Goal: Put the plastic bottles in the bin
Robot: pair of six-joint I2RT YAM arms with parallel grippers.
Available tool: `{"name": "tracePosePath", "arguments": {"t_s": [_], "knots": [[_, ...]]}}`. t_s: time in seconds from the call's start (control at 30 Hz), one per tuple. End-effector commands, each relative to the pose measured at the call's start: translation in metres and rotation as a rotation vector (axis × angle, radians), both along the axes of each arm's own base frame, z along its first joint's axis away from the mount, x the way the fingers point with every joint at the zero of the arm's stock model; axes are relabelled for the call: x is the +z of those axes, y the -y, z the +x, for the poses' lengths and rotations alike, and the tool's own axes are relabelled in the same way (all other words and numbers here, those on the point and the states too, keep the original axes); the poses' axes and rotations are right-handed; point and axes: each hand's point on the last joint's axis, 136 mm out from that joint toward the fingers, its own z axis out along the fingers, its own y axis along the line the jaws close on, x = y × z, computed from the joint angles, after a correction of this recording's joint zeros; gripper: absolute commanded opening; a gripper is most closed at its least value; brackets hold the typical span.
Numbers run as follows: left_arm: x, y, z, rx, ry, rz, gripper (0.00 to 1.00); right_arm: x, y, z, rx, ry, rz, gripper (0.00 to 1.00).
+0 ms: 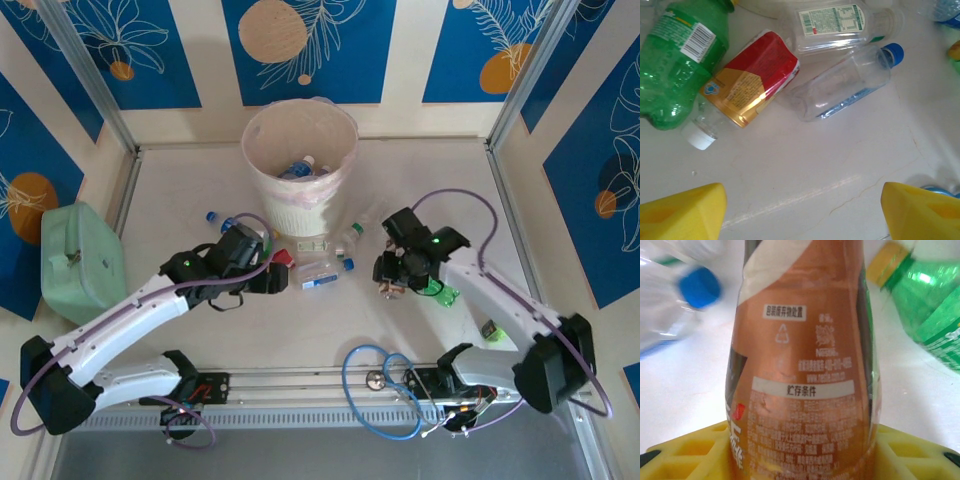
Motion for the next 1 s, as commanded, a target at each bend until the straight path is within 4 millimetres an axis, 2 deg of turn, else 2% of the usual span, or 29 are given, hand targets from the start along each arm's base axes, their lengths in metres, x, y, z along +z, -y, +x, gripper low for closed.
{"name": "tracePosePath", "arguments": {"t_s": [0.0, 0.2, 0.3, 0.47, 0.6, 0.7, 0.83, 0.97], "knots": [[0.004, -0.014, -0.001, 0.048, 0.024, 0.033, 0.82, 0.060, -0.007, 0.004, 0.005, 0.116, 0.115, 0.55], [0.000, -0.027, 0.000, 0.106, 0.021, 0.069, 0.82, 0.162, -0.028, 0.029, 0.064, 0.336, 0.278, 0.53], [-0.003, -0.031, 0.000, 0.125, 0.011, 0.068, 0.82, 0.202, -0.046, 0.047, 0.106, 0.411, 0.357, 0.53], [-0.007, -0.028, -0.002, 0.126, -0.009, 0.051, 0.82, 0.252, -0.073, 0.085, 0.159, 0.519, 0.427, 0.53], [-0.008, -0.025, -0.005, 0.109, -0.020, 0.035, 0.82, 0.274, -0.086, 0.117, 0.170, 0.553, 0.478, 0.53], [-0.010, -0.021, -0.006, 0.092, -0.030, 0.021, 0.82, 0.283, -0.098, 0.137, 0.187, 0.556, 0.526, 0.53], [-0.011, -0.019, -0.006, 0.087, -0.030, 0.012, 0.82, 0.285, -0.114, 0.158, 0.209, 0.542, 0.562, 0.53], [-0.013, -0.016, -0.005, 0.080, -0.032, 0.012, 0.82, 0.277, -0.129, 0.180, 0.216, 0.510, 0.580, 0.54]]}}
